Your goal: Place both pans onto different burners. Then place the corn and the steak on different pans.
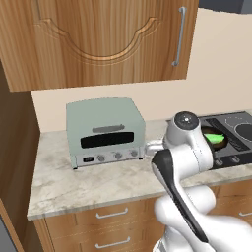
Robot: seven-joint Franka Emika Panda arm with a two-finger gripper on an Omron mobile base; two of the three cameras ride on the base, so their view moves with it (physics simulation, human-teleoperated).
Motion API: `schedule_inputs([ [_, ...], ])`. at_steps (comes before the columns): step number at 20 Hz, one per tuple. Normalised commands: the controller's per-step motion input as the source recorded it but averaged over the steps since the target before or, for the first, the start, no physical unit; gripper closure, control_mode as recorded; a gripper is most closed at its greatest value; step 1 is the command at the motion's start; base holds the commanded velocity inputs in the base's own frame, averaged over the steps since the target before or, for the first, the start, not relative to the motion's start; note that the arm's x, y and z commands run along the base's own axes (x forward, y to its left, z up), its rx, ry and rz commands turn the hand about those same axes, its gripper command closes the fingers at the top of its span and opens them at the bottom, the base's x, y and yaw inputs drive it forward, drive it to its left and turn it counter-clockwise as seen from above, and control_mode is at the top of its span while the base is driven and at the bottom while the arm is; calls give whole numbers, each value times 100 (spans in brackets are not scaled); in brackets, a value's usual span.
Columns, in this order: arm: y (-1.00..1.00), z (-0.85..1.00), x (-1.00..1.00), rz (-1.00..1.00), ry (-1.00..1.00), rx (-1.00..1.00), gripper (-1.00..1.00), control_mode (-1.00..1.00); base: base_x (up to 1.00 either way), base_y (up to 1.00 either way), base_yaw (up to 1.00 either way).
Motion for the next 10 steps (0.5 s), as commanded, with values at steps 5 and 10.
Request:
schedule_inputs([
  [5,-38,0,-9,3,-11,0,100,-100,0,0,0],
  [10,-40,0,-20,4,-6,0,100,-100,0,0,0],
])
